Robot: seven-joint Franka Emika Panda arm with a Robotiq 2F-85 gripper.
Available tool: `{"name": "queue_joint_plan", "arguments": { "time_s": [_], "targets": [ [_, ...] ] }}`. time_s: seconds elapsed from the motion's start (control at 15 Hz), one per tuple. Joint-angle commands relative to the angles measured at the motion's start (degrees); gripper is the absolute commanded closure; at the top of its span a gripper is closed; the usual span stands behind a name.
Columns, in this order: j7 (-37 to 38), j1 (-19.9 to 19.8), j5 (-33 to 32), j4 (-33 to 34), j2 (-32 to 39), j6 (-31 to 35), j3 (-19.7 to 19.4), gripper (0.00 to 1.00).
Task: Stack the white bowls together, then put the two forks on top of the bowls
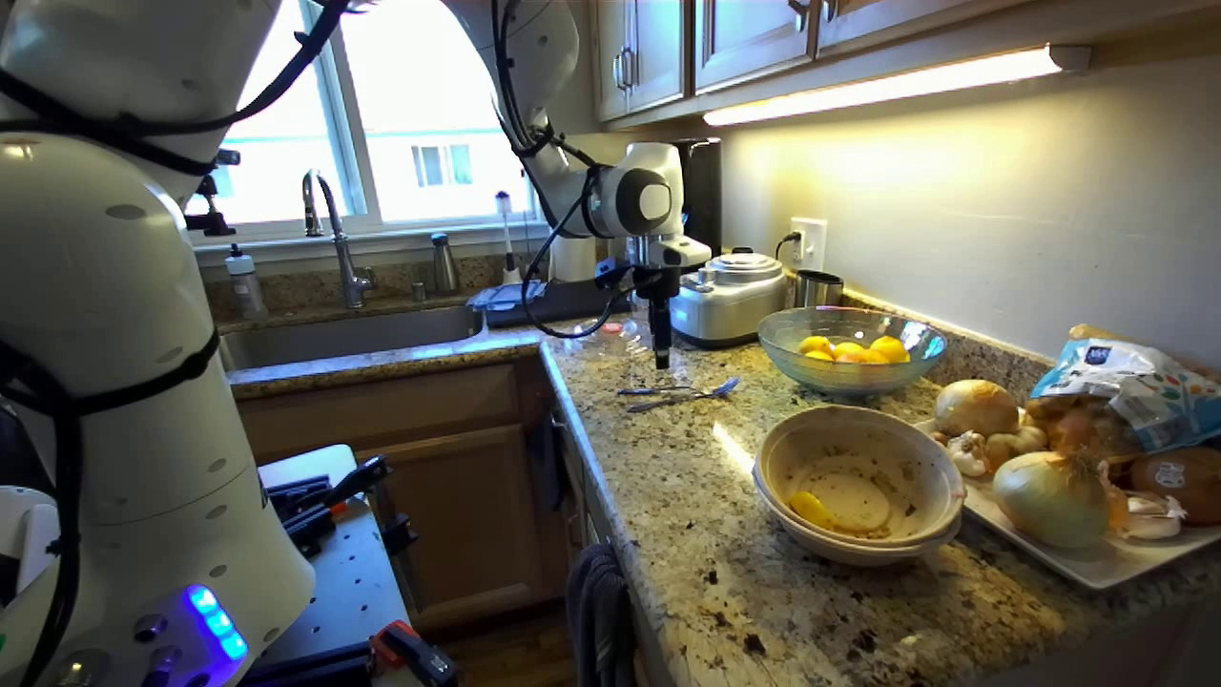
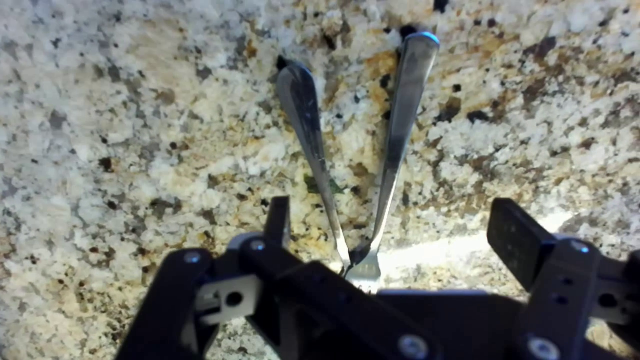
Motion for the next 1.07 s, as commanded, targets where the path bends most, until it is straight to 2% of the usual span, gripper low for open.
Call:
{"name": "queue_joint_plan", "arguments": {
  "time_s": [0.0,0.07,0.27,0.33,0.53,0.8,0.87,0.93,1.0],
  "targets": [
    [2.7,0.8,5.0,2.0,3.1,3.6,-1.5,0.00],
    [2.8,0.6,6.4,2.4,3.9,4.5,-1.5,0.00],
    [2.7,0.6,9.8,3.6,6.1,6.5,-2.0,0.12],
    [2.8,0.7,10.5,3.9,6.6,6.9,-2.2,0.08],
    [2.3,0.5,13.1,4.9,8.3,7.5,-2.0,0.11],
    [2.3,0.5,15.0,5.6,9.4,7.7,-2.1,0.09],
    [2.0,0.3,15.4,5.7,9.6,7.7,-1.9,0.16],
    [2.0,0.3,15.8,5.9,9.8,7.7,-1.9,0.34],
    [2.1,0.4,16.0,6.0,9.9,7.8,-1.9,0.35]
  ]
}}
